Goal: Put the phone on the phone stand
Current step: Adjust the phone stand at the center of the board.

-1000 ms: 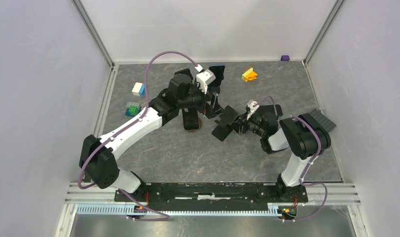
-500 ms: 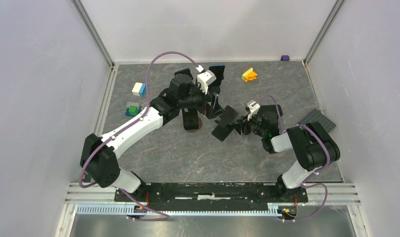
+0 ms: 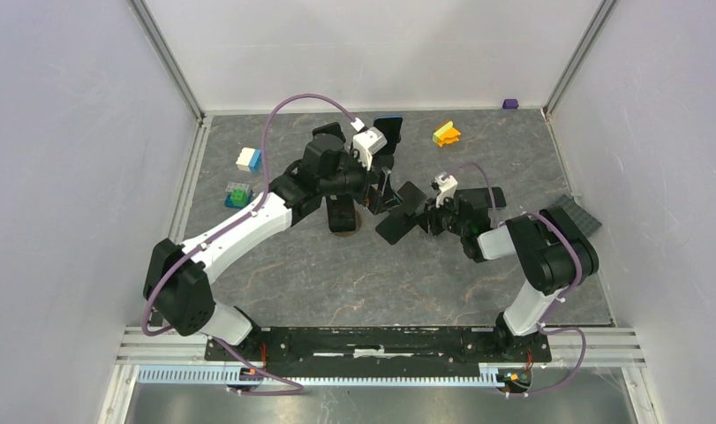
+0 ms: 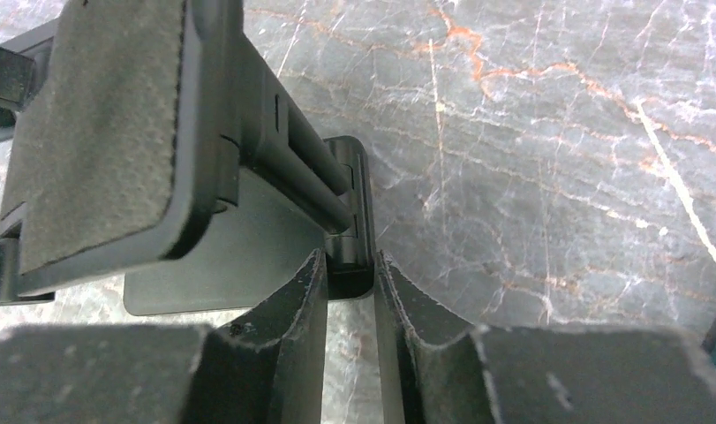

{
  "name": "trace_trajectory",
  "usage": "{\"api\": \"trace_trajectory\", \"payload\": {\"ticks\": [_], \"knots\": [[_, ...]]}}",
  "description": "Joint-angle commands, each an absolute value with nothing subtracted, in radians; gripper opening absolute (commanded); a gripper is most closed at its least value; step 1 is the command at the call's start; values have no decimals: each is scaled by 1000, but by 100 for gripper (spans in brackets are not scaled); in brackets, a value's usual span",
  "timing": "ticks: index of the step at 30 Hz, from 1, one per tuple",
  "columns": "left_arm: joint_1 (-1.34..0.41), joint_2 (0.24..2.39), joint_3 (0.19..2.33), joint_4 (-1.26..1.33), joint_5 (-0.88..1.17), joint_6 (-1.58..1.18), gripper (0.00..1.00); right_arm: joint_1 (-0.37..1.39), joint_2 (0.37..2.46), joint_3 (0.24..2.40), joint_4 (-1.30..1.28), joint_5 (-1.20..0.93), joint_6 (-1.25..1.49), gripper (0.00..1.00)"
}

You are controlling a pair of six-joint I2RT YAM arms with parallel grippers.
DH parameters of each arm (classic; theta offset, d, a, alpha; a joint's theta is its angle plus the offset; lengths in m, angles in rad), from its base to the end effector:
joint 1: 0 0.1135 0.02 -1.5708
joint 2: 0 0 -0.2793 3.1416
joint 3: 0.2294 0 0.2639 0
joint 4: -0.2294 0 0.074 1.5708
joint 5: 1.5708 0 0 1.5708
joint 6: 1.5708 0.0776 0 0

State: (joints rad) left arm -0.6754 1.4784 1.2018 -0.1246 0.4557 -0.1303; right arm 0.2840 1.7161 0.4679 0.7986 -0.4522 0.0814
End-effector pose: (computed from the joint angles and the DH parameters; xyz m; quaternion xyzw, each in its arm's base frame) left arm 0.2831 -0.2706 0.3230 0.3388 0.7487 -0.3841 0.4209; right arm 0.3057 0.1245 0.1027 -0.2020 0.8091 0.2808 0.4750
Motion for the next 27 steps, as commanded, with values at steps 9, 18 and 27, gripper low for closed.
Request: {"api": "trace_trajectory", "payload": {"ticks": [9, 18, 27], "knots": [[-681, 1530, 1177, -88, 415, -14, 98, 285, 1763, 645, 668, -371, 26, 31], [-761, 1716, 1261, -87, 131, 162, 92, 285, 1752, 651, 611, -376, -41, 29], [-768, 1845, 1301, -27, 93, 158, 86, 285, 1760, 643, 606, -389, -44, 25]]}}
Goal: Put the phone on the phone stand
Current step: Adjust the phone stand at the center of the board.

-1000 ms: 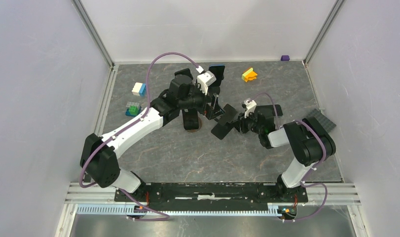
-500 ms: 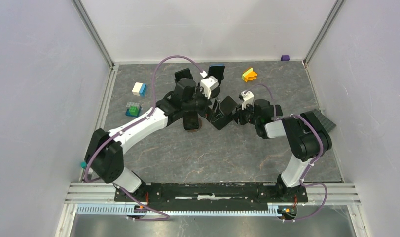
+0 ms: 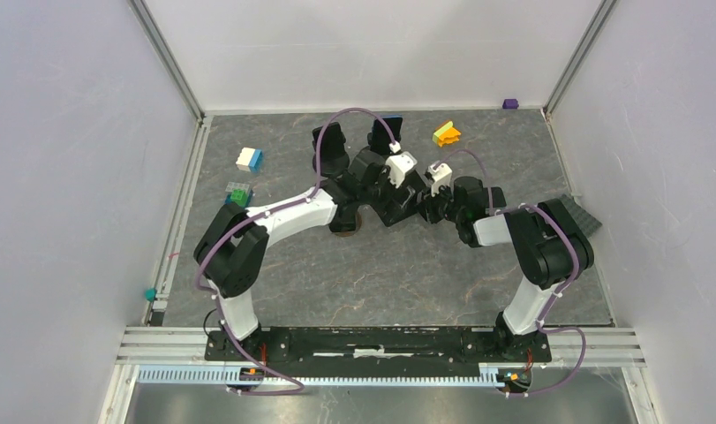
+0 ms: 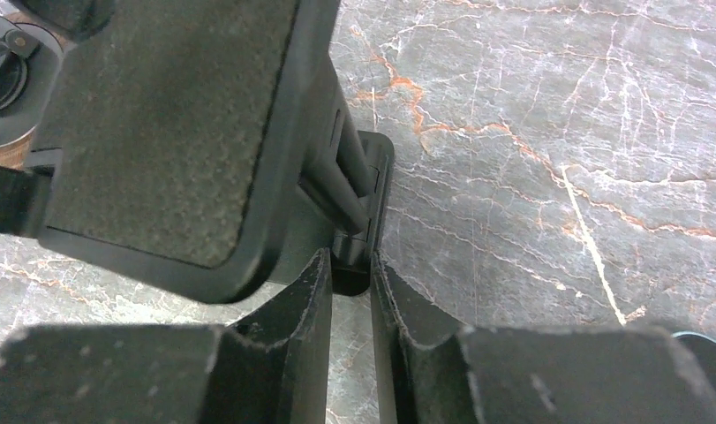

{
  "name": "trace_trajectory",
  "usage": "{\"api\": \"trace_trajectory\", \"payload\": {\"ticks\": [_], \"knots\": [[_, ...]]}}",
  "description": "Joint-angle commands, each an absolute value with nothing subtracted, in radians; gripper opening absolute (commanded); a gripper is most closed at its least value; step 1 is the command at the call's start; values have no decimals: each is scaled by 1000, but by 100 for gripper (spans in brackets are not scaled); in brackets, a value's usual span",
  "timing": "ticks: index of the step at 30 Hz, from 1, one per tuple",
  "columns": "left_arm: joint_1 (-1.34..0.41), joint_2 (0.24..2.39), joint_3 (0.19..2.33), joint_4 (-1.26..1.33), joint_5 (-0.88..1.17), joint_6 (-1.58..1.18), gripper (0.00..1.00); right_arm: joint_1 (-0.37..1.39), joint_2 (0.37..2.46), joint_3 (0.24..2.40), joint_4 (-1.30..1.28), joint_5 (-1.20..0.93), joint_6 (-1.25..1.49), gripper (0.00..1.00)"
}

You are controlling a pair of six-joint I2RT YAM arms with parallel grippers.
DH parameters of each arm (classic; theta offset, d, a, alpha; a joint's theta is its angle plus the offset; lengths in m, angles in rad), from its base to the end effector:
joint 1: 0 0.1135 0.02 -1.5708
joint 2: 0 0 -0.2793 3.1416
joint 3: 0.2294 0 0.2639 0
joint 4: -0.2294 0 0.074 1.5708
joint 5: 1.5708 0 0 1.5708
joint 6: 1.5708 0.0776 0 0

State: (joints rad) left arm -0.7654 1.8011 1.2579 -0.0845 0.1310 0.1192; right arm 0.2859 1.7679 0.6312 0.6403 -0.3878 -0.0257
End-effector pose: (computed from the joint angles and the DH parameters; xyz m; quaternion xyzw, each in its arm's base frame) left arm 0.3225 -0.3239 0.2153 0.4074 0.7907 -0.1992 0.4113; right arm 0.3424 0.1312 0.1100 -0.2282 0.8175 0.2293 0.4764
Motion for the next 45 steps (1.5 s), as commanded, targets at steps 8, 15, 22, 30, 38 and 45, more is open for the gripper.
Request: {"api": "trace_trajectory", "payload": {"ticks": [8, 15, 22, 30, 38, 45], "knots": [[-776, 1896, 1295, -9, 103, 155, 77, 282, 1772, 646, 601, -394, -44, 22], [-780, 1906, 1268, -3, 157, 160, 67, 282, 1774, 649, 594, -396, -46, 19], [-793, 1926, 1225, 42, 177, 150, 64, 280, 1774, 650, 585, -399, -48, 17], [-795, 1914, 1190, 74, 158, 141, 67, 278, 1769, 650, 577, -405, -55, 16], [-794, 1808, 1181, 39, 155, 152, 83, 273, 1752, 663, 559, -412, -78, 16], [-794, 1686, 1163, -49, 231, 181, 88, 270, 1728, 701, 499, -396, -103, 23]]}}
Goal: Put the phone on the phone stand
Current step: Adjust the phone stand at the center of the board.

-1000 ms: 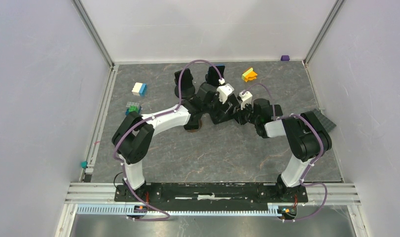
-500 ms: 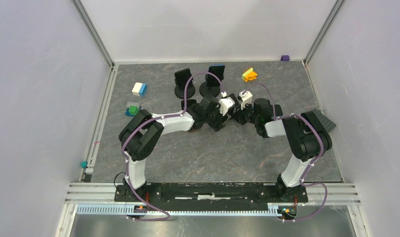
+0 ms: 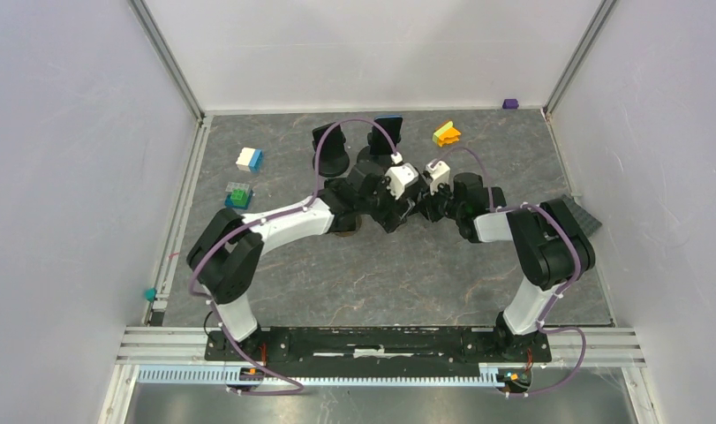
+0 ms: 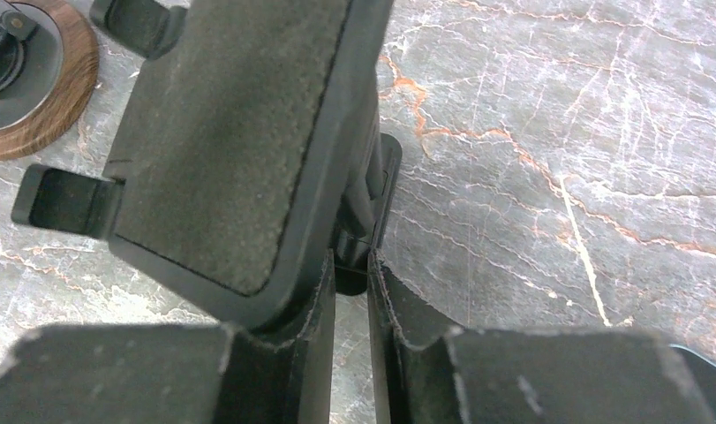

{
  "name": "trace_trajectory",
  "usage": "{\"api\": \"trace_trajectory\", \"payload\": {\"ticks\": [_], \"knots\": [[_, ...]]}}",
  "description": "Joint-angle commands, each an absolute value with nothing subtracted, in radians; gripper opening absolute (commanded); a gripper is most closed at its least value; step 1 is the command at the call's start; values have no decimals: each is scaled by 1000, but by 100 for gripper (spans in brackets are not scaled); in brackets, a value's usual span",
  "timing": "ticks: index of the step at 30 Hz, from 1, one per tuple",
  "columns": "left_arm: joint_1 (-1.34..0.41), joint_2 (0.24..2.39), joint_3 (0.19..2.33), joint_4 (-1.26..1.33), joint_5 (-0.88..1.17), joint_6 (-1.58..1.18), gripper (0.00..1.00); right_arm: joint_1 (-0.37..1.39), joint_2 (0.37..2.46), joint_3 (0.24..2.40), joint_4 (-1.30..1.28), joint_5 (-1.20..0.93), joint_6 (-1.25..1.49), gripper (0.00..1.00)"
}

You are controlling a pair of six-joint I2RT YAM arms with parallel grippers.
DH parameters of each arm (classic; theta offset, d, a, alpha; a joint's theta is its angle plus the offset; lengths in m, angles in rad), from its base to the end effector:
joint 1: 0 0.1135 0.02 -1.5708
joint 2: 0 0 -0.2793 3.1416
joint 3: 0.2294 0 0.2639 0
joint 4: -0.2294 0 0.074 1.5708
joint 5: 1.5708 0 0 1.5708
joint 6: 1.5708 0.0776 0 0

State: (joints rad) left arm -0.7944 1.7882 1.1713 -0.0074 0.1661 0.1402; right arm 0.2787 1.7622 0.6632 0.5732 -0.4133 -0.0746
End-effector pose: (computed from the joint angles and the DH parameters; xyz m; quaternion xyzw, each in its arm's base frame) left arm 0.3039 -0.3277 0.1985 0.4333 0.7749 -0.2159 0.4064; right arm 0.3460 0.1314 0.1133 -0.2498 0.8169 0.2266 0.4678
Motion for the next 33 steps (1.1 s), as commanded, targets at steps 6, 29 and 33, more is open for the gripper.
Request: {"api": "trace_trajectory", "payload": {"ticks": [6, 29, 33], "knots": [[-792, 1626, 1163, -62, 199, 194, 94, 270, 1676, 716, 425, -385, -119, 37], [-670, 1949, 1393, -41, 414, 88, 100, 92, 1289, 592, 151, -473, -233, 50], [-670, 1961, 1377, -37, 524, 51, 100, 64, 1264, 582, 146, -475, -236, 50]]}}
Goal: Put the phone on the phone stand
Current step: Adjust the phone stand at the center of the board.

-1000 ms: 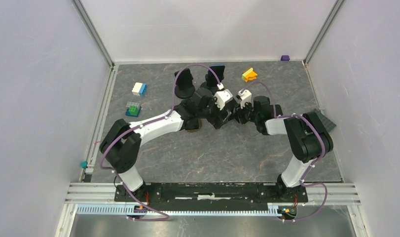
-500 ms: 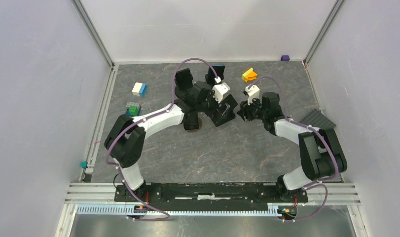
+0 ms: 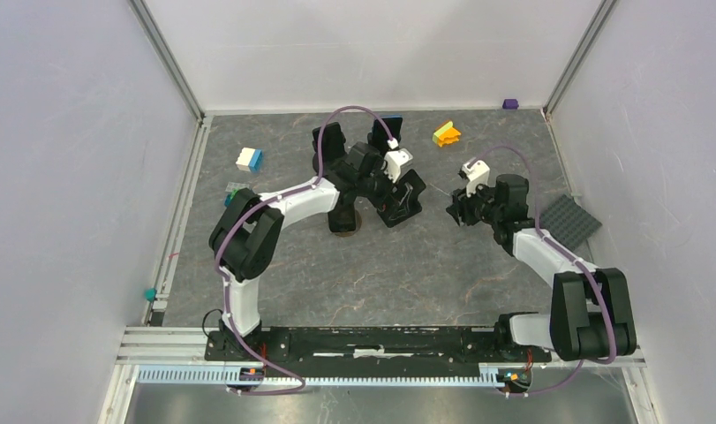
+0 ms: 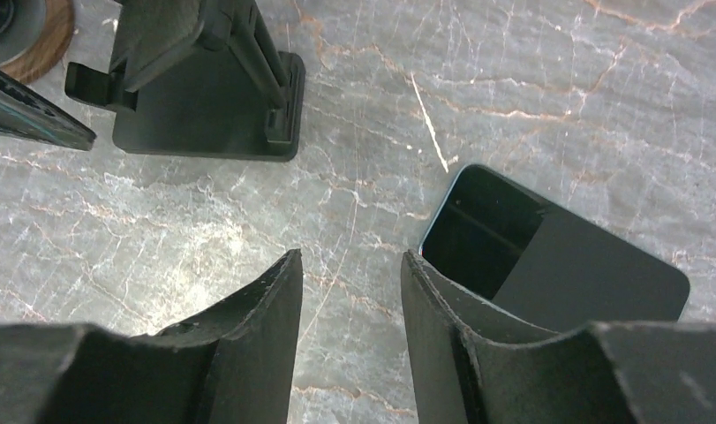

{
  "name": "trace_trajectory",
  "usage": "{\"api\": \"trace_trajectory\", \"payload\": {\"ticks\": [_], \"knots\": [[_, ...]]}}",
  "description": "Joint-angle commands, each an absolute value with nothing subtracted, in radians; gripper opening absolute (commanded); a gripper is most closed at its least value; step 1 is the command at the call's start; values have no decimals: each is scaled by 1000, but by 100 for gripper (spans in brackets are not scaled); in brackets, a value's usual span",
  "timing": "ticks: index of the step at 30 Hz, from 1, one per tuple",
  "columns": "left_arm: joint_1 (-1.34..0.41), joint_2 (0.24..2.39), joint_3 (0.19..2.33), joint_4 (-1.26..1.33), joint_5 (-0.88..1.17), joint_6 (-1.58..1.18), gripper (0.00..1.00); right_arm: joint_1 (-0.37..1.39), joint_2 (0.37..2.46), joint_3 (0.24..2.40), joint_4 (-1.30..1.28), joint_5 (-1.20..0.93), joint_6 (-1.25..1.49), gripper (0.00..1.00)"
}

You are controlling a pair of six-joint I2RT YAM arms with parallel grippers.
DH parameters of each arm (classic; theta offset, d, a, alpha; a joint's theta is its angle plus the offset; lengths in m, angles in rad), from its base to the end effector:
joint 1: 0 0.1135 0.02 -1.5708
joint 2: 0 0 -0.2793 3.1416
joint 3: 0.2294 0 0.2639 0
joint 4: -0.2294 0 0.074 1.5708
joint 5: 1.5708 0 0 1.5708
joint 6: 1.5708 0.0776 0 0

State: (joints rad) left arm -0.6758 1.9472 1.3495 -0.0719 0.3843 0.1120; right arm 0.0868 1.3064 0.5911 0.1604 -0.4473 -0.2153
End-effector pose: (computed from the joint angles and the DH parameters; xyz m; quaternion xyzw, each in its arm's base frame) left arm 0.3589 -0.3250 0.1877 0.4159 0.7840 -0.2840 0.3628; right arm 0.2987 0.0597 0.1840 -0.2348 0.8261 0.1629 0.4857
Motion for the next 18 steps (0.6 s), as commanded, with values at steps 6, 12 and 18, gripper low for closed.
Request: {"api": "trace_trajectory", "payload": {"ticks": [6, 12, 18], "knots": [[-688, 1931, 1293, 33, 592, -28, 100, 28, 1266, 618, 119, -407, -263, 53], [-753, 1916, 1226, 64, 601, -31, 100, 6, 1343, 697, 70, -319, -285, 60], [-775, 1869, 1173, 75, 559, -33, 100, -45, 1450, 824, -19, -302, -389, 72]]}}
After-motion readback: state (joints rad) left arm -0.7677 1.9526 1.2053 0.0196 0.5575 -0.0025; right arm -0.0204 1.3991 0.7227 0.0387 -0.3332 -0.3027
